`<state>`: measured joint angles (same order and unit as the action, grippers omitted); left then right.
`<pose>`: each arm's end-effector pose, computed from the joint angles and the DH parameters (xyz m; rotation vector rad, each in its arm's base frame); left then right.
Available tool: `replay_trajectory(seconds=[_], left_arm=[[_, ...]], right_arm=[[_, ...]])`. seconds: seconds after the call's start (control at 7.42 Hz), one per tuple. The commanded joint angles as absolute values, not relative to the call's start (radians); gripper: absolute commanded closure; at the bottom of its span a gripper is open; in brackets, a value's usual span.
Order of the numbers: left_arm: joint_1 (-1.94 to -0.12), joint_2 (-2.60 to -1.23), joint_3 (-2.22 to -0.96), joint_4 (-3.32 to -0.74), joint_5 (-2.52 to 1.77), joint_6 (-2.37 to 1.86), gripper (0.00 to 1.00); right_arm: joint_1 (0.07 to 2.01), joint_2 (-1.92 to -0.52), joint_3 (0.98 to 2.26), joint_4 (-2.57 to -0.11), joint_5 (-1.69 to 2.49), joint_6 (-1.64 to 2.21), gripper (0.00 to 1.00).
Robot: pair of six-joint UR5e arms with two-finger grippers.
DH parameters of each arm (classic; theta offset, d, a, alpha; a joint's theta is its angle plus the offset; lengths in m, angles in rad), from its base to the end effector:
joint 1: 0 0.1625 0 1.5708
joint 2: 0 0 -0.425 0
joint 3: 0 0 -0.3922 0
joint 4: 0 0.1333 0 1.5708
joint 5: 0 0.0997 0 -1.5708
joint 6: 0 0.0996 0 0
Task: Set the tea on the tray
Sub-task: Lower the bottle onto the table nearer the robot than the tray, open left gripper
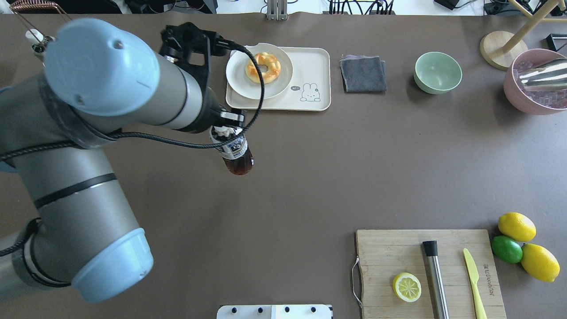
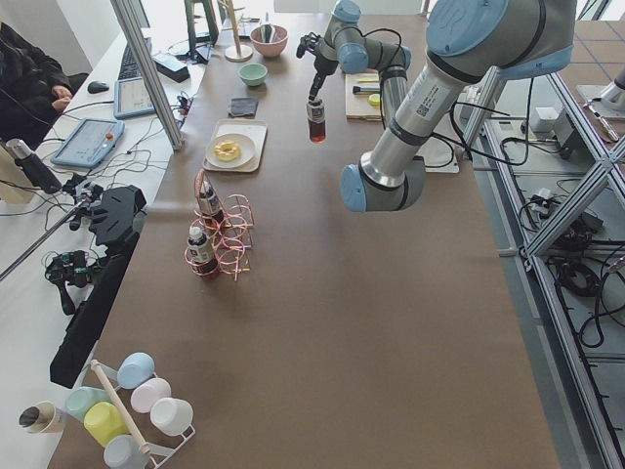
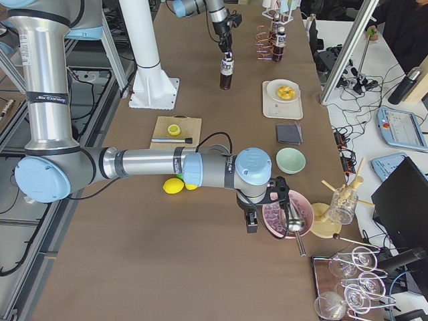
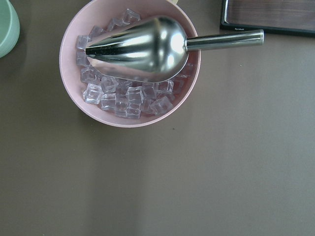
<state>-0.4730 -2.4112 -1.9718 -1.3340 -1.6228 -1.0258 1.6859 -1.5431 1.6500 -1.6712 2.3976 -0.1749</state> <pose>0.4587 -0.3787 0.0441 0.4481 0.9005 0.0920 0.1173 -0.4917 0.6123 0.1255 -0.8174 -0.0590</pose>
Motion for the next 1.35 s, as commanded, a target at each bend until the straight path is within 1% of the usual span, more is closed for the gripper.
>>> replay_trajectory(seconds=[0.0,0.4,0.67,0.94,1.08,1.21], left_arm=[[-0.394,-2.470,-1.885,-1.336,-1.542,-1.040,1.00],[-0.396,-2.444,-1.876,-1.357,-1.542,-1.023,1.00],[-0.396,-2.386,-1.862,-1.452,-1.542,-1.023,1.00],[-0.396,-2.382,-1.862,-1.457,-1.542,-1.023,1.00],[-0.397,-2.381,-1.862,-1.457,-1.540,-1.026,0.68],[-0.397,-2.381,-1.862,-1.457,-1.540,-1.032,0.02]], right_arm=[[1.686,-1.543,1.647,-1.672,2.398,-0.175,0.00],[1.686,-1.542,1.649,-1.672,2.398,-0.175,0.00],[1.686,-1.542,1.649,-1.672,2.398,-0.175,0.00],[1.686,-1.540,1.648,-1.671,2.398,-0.175,0.00],[1.686,-1.536,1.647,-1.671,2.396,-0.175,0.00],[1.686,-1.534,1.647,-1.671,2.396,-0.175,0.00]])
